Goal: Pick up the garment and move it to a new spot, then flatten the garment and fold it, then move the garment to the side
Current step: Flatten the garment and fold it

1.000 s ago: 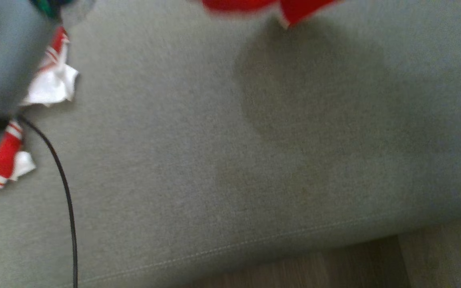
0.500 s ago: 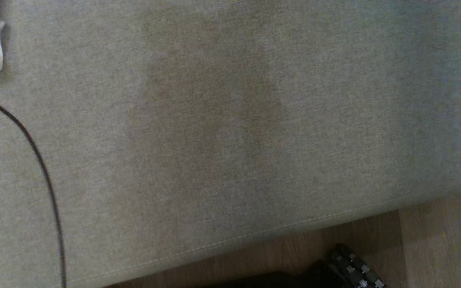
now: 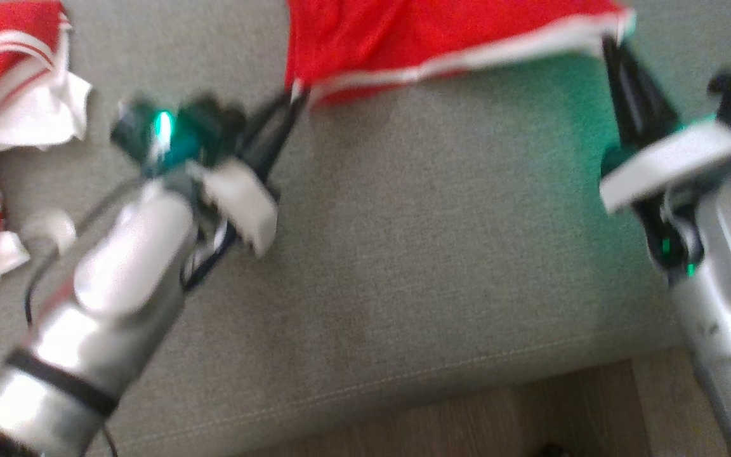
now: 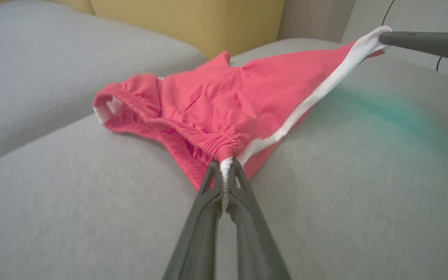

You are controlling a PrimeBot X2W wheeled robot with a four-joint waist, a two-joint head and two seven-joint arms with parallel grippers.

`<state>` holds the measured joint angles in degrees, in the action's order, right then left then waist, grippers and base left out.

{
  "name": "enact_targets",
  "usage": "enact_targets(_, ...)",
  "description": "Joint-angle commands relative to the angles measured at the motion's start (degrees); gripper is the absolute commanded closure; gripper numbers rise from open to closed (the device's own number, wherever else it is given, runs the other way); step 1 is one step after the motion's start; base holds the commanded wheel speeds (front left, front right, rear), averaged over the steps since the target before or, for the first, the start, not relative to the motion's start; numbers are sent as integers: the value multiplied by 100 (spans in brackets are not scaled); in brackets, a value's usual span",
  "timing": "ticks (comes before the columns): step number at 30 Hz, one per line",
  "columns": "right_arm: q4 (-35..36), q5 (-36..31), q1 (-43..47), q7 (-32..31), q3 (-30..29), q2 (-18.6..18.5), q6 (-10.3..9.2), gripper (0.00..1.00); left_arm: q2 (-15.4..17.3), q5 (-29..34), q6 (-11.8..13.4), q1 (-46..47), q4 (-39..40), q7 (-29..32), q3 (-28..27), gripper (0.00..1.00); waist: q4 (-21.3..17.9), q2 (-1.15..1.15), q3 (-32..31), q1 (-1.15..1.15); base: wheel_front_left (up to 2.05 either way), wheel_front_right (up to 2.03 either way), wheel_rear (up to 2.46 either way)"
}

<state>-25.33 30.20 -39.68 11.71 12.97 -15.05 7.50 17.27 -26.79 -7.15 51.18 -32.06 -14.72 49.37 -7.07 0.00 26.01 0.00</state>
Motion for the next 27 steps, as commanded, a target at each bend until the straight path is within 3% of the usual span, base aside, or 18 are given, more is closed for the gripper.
enact_targets(1,126,48,385,-200,-48,-93,-1,100,288,-79,-28,-273,214,-28,-173,100,72,0,-458,0,0,0,0)
enact_targets(11,889,246,2584,-620,-599,-259,-1,100,406,-875,-18,-2258,463,-28,-401,100,207,0,-1426,0,0,0,0)
enact_targets(17,1831,256,3647,-839,-1058,-168,-1,100,582,-1225,190,-3189,1152,-12,-542,100,225,0,-1716,0,0,0,0)
enact_targets(22,2423,59,3936,-1067,-1453,31,-1,100,684,-1421,386,-3549,1832,202,-566,100,208,0,-1791,0,0,0,0)
enact_targets(27,2499,-241,3588,-1635,-1636,295,-1,100,477,-1857,461,-3517,2275,526,-679,100,219,0,-1855,0,0,0,0)
